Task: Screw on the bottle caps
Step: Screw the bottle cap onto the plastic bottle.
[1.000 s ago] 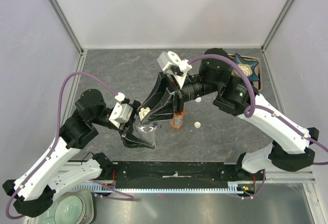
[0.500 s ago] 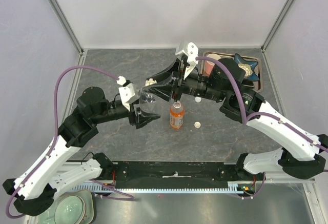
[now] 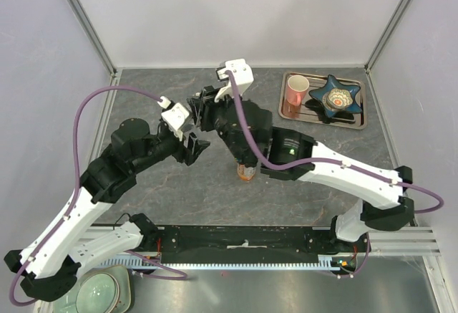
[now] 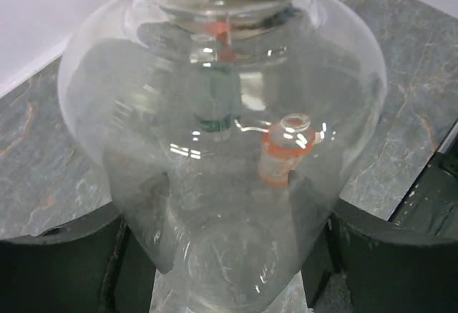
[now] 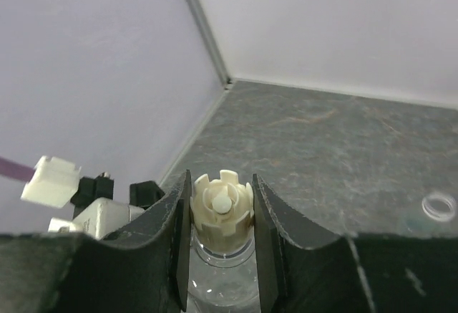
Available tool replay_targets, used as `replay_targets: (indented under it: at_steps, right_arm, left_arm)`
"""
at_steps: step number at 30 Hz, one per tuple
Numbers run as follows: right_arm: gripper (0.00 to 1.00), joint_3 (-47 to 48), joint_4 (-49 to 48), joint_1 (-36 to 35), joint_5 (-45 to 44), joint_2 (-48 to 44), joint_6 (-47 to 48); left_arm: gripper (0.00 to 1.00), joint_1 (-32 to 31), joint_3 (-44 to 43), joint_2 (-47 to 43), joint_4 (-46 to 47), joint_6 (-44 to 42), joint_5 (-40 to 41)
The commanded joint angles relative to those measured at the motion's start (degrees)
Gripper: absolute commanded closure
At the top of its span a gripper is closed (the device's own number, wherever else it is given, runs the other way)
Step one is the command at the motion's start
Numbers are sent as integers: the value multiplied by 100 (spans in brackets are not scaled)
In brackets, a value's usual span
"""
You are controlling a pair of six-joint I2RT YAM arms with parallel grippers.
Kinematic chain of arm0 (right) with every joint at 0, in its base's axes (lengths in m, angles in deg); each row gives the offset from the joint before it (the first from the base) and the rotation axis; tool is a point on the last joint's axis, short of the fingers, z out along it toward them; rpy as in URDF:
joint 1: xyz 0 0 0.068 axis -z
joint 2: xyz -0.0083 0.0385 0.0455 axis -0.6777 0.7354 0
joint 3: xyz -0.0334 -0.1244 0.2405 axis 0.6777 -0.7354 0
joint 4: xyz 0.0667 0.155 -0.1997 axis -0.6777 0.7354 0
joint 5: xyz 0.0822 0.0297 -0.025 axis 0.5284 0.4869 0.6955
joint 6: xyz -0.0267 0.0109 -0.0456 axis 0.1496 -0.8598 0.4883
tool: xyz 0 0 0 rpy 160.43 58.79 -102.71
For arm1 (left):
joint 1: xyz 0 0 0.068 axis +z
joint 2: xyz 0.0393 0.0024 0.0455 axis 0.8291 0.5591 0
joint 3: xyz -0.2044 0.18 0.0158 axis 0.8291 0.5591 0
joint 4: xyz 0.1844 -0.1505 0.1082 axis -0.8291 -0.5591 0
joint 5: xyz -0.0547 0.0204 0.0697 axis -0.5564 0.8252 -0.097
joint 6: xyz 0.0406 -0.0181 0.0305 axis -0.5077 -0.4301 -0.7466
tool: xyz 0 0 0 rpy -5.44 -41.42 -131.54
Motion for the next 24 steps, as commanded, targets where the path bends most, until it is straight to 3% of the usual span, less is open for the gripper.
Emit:
replay_targets:
  at_steps: [1,2,4,5,8,12,18,21,22,24]
  right_arm:
    - [82,306,2438,-385,-1612,753,-518]
    - [62,386,2446,-394,-1622,788,-518]
    - [52,667,2438,-394,-1439,797,-518]
    - [33,772,2420,-394,-1290,753,-553]
    - [3,476,1596,-376,-201,210,-159]
    - [2,176,673,-332,1012,-773,185]
    - [2,237,863,-227,3539,-1417,914]
    - [2,264,1084,-78,5348,-1619,1397]
    - [2,255,1093,-17,5687,-1672,1503]
    - [2,298,1189,89,6259,-1699,1635]
  left_arm:
    - [94,96,-372,-275,1745,16,600]
    - [93,96,-354,-284,1745,16,591]
    - [92,96,-275,-319,1745,25,461]
    - [92,96,-249,-319,1745,16,364]
    - [91,96,-99,-407,1727,60,-163]
    - [91,96,77,-495,1727,236,-867]
    - [91,105,209,-443,1736,394,-2087]
    - [93,105,270,-390,1771,596,-3457]
    - [94,105,322,-346,1789,622,-4287]
    - [95,96,375,-311,1815,693,-5048]
